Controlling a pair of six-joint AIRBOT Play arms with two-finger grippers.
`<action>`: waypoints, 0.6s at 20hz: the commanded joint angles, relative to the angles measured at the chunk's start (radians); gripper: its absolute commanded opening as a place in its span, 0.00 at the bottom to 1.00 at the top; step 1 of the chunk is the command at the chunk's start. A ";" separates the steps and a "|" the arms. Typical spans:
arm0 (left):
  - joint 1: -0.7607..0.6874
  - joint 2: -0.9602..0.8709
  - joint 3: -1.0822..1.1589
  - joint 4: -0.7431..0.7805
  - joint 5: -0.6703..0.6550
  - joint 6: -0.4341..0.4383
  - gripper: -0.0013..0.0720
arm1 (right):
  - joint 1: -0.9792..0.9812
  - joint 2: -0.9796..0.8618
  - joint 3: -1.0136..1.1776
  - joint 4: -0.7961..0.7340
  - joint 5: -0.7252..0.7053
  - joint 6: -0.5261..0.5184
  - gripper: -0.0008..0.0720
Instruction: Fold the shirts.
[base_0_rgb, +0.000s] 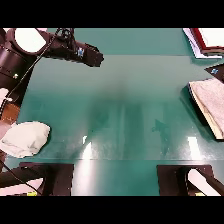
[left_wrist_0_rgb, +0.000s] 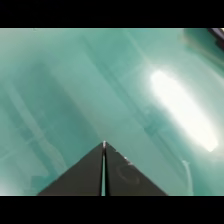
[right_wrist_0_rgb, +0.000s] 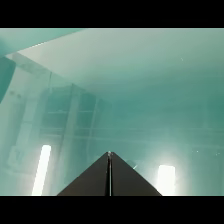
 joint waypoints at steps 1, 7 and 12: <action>0.000 0.001 0.000 0.000 0.037 0.000 0.05 | 0.002 0.000 0.000 0.000 -0.002 0.000 0.03; 0.000 0.001 0.000 0.000 0.039 0.000 0.05 | 0.002 0.000 0.000 0.000 0.003 0.000 0.03; 0.000 0.000 0.000 0.000 0.047 -0.001 0.05 | 0.002 0.001 0.000 0.000 0.040 0.000 0.04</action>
